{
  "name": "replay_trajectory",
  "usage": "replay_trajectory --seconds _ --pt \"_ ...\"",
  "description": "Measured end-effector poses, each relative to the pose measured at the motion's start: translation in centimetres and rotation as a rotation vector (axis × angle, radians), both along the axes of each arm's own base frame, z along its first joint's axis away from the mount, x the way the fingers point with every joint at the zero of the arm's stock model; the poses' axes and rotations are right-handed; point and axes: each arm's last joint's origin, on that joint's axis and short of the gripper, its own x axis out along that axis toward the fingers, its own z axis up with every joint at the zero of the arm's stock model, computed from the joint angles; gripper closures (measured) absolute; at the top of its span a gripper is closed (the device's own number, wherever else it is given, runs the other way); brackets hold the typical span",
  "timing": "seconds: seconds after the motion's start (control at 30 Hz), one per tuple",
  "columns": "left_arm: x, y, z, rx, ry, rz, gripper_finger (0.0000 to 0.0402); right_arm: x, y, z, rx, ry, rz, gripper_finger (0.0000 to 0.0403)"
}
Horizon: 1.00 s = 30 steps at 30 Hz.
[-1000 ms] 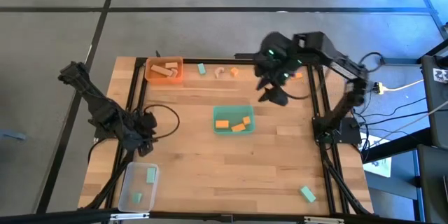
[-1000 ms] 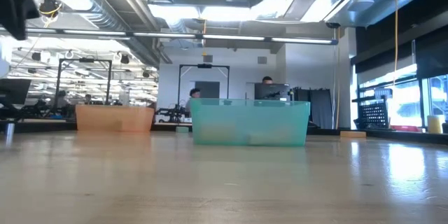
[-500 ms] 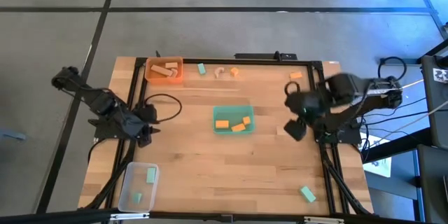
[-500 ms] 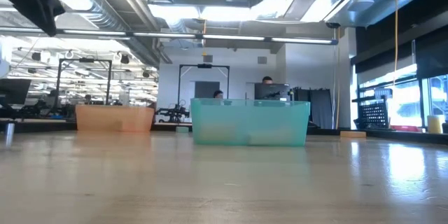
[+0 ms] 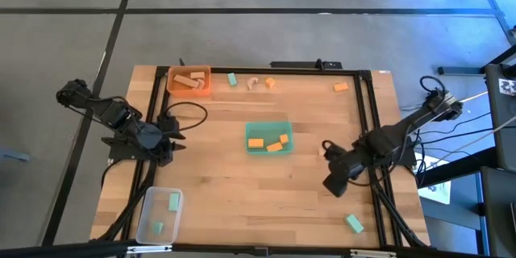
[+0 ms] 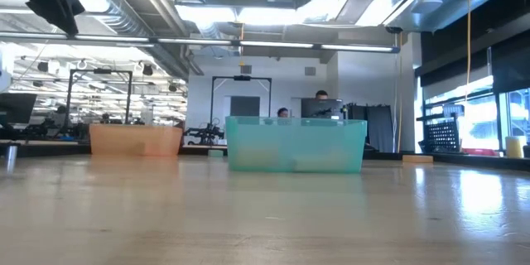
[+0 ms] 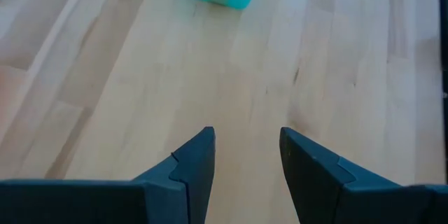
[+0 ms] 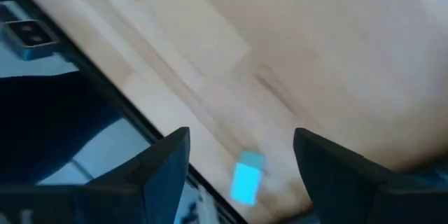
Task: Sort & place blocks by color
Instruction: Put the blue block into the transparent bin
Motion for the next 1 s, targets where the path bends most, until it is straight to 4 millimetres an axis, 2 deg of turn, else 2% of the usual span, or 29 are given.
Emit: replay_trajectory --seconds 0.23,0.47,0.67,0.83,1.0 --pt "0.1 -0.2 0.1 -0.045 0.007 -0.050 0.0250 1.8 1.3 -4.0 0.215 -0.176 -0.035 0.0148" --pt "0.2 -0.4 0.2 -0.029 -0.010 -0.118 0.0250 2.7 2.0 -5.6 0.389 -0.331 -0.053 0.0148" --pt "0.3 -0.5 0.4 -0.036 -0.030 -0.115 0.0250 1.7 1.8 -6.5 0.460 -0.113 -0.066 0.0148" --pt "0.6 -0.5 0.7 -0.019 -0.086 -0.078 0.0250 1.0 1.9 -6.9 0.500 0.010 -0.001 0.0148" --pt "0.8 -0.5 0.9 -0.023 -0.113 -0.069 0.0250 0.0 2.1 -7.4 0.420 0.092 -0.099 0.0148"
